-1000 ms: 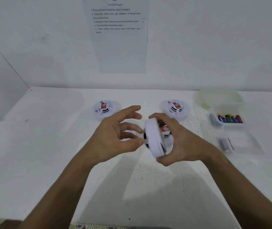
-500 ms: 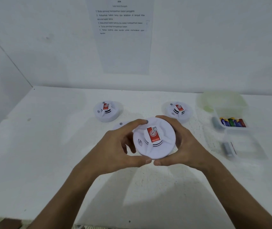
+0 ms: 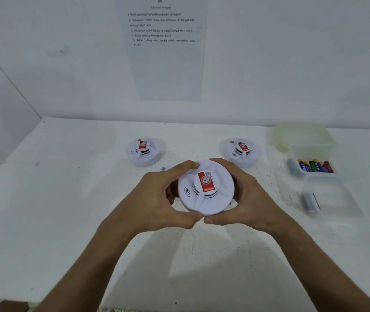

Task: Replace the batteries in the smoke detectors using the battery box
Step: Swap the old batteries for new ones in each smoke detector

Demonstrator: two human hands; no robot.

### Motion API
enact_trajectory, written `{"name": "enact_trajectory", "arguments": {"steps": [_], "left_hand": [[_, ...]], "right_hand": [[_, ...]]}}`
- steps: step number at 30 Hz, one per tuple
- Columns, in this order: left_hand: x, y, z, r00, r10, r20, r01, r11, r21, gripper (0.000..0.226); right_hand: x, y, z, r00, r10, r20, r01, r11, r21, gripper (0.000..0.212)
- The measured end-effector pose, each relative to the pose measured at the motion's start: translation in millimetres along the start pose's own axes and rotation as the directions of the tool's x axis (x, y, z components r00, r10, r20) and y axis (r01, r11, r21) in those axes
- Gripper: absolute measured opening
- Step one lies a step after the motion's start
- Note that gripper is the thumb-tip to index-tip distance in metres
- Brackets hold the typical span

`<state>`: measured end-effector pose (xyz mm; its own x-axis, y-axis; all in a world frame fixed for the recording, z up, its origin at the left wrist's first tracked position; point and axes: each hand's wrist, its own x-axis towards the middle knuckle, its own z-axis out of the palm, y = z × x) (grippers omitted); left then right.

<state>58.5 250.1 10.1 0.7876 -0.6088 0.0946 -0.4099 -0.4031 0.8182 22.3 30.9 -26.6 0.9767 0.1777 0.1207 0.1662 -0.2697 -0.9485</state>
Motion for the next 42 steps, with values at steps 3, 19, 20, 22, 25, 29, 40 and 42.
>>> {"name": "enact_trajectory", "arguments": {"steps": [3,19,20,22,25,29,40,42], "left_hand": [[0.7,-1.4,-0.2,1.000,-0.003,0.001,0.003,1.000,-0.010,0.078],[4.1,-7.2,-3.8,1.000,0.011,0.004,-0.011,1.000,-0.026,0.078],[4.2,-7.0,-3.7,1.000,0.009,0.003,-0.009,0.999,-0.031,0.078],[4.4,-6.8,-3.6,1.000,0.006,0.007,-0.006,0.999,-0.036,0.078],[4.8,-5.8,-3.5,1.000,0.012,0.016,-0.011,1.000,-0.029,0.079],[5.4,-8.6,-3.0,1.000,0.028,0.003,-0.028,0.999,-0.046,0.078],[11.3,-9.3,-6.7,0.999,0.004,0.047,-0.002,0.999,-0.048,0.076],[12.1,-11.8,-5.8,0.998,-0.011,0.057,0.014,0.998,-0.058,0.078]], "right_hand": [[0.7,0.0,0.2,1.000,0.001,0.001,-0.001,1.000,-0.007,0.097],[3.8,1.2,1.5,1.000,0.005,0.003,-0.005,1.000,-0.026,0.099],[3.7,1.2,1.0,1.000,0.007,0.005,-0.007,1.000,-0.023,0.099],[3.7,1.3,0.4,1.000,0.007,0.008,-0.007,1.000,-0.019,0.099],[3.9,1.4,0.4,1.000,0.006,0.007,-0.006,1.000,-0.019,0.099],[4.3,0.6,-0.1,1.000,0.006,0.011,-0.006,1.000,-0.025,0.099],[4.3,-3.8,-4.6,0.999,0.018,0.030,-0.018,1.000,-0.007,0.097],[3.6,-4.0,-5.6,0.999,0.027,0.039,-0.027,1.000,-0.009,0.098]]}}
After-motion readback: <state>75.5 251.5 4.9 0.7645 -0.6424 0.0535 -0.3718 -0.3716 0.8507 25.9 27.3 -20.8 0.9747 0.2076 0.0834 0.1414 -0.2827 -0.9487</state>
